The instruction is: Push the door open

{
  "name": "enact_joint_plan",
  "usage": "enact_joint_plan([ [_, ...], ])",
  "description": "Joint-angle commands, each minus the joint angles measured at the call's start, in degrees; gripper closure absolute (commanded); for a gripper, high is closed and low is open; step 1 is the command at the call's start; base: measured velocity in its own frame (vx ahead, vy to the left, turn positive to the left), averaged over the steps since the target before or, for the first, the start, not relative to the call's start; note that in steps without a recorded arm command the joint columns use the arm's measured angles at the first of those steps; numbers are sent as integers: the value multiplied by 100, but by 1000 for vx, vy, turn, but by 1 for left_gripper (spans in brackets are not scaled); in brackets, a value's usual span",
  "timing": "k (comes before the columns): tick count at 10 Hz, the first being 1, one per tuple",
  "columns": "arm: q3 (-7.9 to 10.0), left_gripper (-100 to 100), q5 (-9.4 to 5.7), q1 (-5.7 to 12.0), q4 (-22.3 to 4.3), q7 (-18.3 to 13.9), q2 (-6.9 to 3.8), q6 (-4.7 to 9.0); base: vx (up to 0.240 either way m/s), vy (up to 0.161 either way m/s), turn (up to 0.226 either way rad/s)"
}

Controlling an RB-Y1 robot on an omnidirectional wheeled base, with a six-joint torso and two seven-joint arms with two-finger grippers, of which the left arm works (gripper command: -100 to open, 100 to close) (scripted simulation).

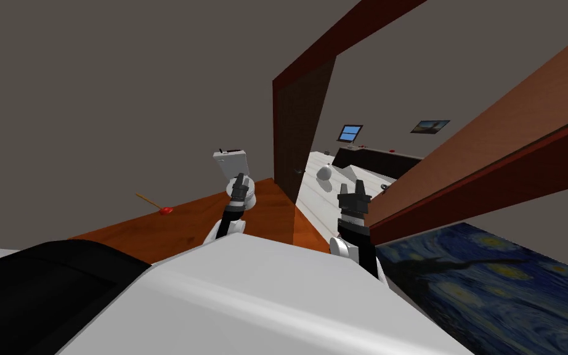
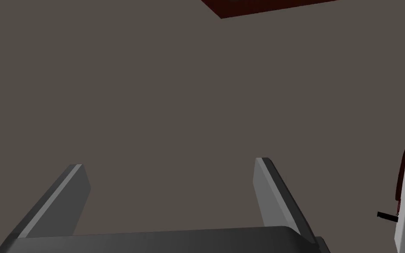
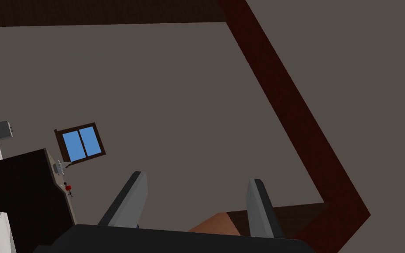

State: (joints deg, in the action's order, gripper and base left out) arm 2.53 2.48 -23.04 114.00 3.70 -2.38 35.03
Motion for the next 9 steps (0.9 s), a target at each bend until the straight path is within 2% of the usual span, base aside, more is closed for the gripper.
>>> enact_joint_plan([
  [1,-10,-100,44,66,-175,-48,-23,22,86,38,-87],
  [9,30,-100,225,444,-1199,-362,-185,202,89,25,-120],
])
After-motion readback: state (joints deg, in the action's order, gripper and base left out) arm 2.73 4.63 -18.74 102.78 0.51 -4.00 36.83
